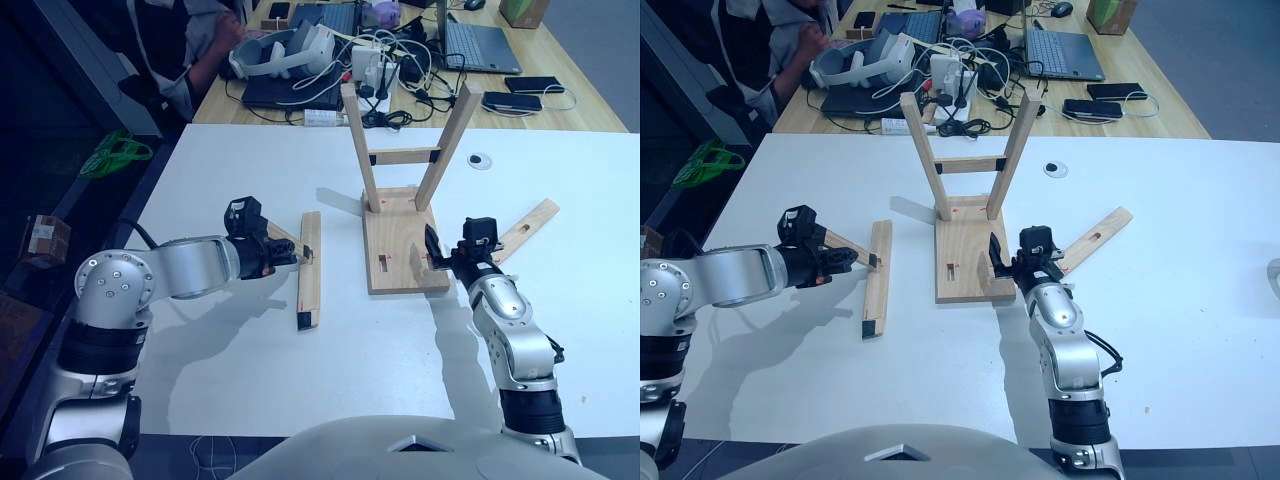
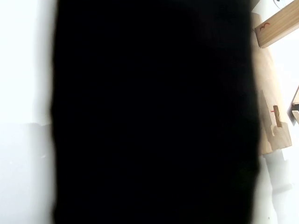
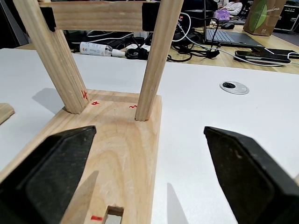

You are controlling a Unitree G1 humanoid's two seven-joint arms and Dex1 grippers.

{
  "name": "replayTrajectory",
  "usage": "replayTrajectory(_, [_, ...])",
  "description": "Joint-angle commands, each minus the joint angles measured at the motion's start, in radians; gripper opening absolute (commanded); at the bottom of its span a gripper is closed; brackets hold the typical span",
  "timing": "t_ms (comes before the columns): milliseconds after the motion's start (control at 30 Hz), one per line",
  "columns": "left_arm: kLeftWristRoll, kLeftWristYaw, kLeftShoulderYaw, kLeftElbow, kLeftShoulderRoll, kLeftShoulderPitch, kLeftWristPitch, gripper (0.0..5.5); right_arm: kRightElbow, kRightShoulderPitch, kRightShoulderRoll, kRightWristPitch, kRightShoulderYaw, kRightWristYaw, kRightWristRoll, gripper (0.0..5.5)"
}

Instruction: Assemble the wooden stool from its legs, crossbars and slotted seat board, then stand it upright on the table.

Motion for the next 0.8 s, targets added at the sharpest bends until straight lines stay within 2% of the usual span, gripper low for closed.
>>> replayTrajectory(33, [0.024, -0.016, -0.01, 0.023, 0.003, -0.007, -0.007, 0.4, 0.001, -0.015, -0.005, 0.014, -0.002, 0.002, -0.007, 4.32])
replayTrajectory(533, [0.022, -0.045, -0.012, 0.046, -0.02, 0.021, -0.02, 0.4, 0.039, -0.043, 0.0, -0.003, 0.003, 0.003, -0.01, 4.32])
replayTrajectory(800, [0.095, -0.142, -0.026, 0.082, 0.019, 0.03, 0.056, 0.4, 0.05, -0.052, 0.004, -0.007, 0.003, -0.002, -0.011, 4.32])
